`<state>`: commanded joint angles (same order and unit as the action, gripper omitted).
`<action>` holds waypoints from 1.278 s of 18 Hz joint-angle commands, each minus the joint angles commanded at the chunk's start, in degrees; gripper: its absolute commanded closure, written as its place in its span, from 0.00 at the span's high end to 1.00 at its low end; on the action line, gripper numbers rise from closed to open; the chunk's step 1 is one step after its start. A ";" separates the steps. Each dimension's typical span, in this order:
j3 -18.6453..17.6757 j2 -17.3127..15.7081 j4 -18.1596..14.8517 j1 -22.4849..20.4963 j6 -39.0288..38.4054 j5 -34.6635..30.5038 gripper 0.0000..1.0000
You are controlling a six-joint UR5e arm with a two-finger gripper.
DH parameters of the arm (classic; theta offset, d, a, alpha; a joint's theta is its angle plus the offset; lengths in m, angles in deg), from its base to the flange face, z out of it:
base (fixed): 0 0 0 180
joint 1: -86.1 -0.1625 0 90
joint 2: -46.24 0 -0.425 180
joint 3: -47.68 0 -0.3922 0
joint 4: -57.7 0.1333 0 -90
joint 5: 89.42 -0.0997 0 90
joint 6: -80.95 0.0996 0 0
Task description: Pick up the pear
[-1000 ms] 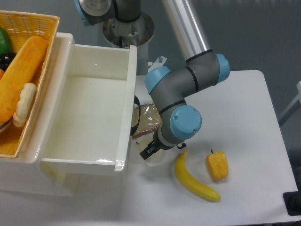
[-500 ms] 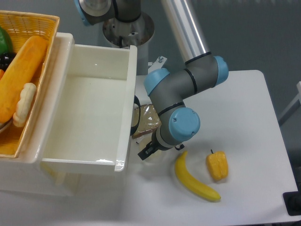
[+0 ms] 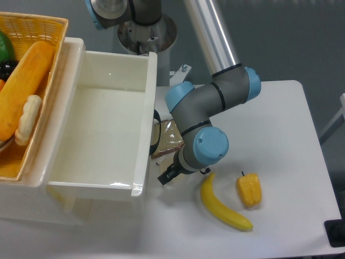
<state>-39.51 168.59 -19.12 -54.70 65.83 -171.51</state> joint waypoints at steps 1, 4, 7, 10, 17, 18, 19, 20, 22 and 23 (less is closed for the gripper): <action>-0.09 0.26 0.00 0.00 0.00 0.00 1.00; -0.09 0.88 0.09 0.09 0.00 -0.09 1.00; -0.18 1.14 0.00 0.35 0.00 -0.09 1.00; -0.18 1.23 0.09 0.35 0.09 -0.09 1.00; -0.18 1.23 0.09 0.35 0.26 -0.18 1.00; -0.26 1.23 0.09 0.35 0.35 -0.18 0.99; -0.26 1.23 0.09 0.35 0.35 -0.26 0.99; -0.26 1.23 0.09 0.35 0.35 -0.26 0.99; -0.44 1.23 0.09 0.44 0.44 -0.44 0.96; -0.61 1.23 0.09 0.44 0.44 -0.44 0.96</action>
<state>-40.12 169.82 -19.03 -54.26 66.27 -171.95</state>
